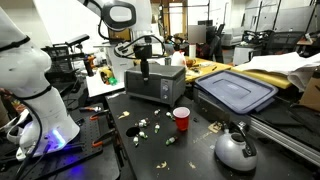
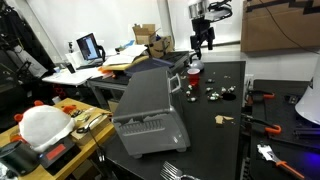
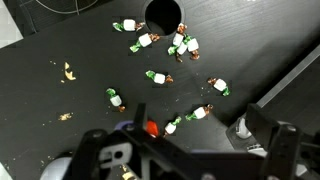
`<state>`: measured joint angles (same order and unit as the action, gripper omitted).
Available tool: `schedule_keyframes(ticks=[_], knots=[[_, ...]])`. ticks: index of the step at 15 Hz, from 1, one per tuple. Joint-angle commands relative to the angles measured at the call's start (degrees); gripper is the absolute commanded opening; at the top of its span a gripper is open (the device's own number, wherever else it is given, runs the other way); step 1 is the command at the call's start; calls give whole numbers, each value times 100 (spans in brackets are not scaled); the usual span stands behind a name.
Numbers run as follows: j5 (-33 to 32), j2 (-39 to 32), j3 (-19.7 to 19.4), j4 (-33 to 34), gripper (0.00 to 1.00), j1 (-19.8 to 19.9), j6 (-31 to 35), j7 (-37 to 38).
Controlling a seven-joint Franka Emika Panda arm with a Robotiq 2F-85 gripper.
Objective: Put one sweet in the cup
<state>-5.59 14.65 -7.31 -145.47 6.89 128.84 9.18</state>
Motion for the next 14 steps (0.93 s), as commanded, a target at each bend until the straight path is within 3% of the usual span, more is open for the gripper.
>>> schedule_keyframes(ticks=[1,10,14], knots=[[83,245,111,119,100,25,-392,-105],[116,968,74,243,100,71,-1146,-237],[130,1178,31,289,100,-16,-1461,-732]])
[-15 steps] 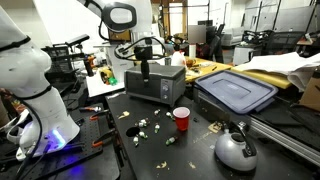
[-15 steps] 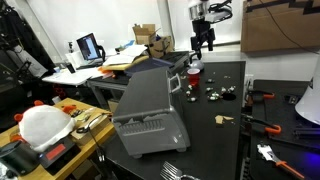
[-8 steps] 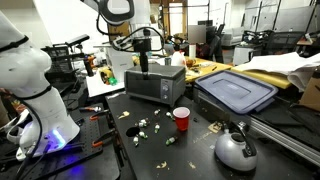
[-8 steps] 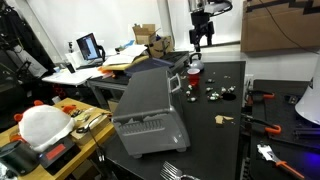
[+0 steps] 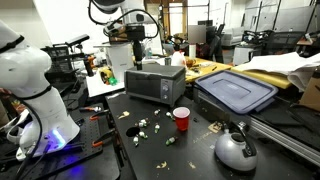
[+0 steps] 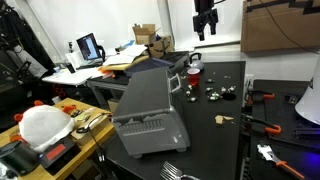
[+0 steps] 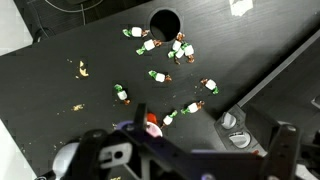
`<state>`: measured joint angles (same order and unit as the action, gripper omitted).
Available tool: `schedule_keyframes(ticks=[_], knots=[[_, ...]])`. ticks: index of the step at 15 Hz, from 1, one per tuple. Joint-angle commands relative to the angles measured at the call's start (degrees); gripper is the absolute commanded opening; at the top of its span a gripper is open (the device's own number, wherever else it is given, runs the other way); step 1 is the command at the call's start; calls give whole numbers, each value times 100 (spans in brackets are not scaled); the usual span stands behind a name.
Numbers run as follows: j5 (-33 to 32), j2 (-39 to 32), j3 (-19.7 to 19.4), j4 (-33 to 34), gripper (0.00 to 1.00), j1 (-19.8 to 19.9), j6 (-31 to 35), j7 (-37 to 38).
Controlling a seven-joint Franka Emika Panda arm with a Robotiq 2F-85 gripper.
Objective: Put one sweet in the cup
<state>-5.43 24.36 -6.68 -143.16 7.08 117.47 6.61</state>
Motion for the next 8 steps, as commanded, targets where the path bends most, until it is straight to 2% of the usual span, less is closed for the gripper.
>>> schedule_keyframes(ticks=[1,3,4,8], knots=[[130,229,-44,79,100,-47,-392,-602],[138,276,-33,89,100,-33,-512,-694],[31,171,29,13,100,25,-244,-513],[28,158,28,9,100,25,-249,-526]])
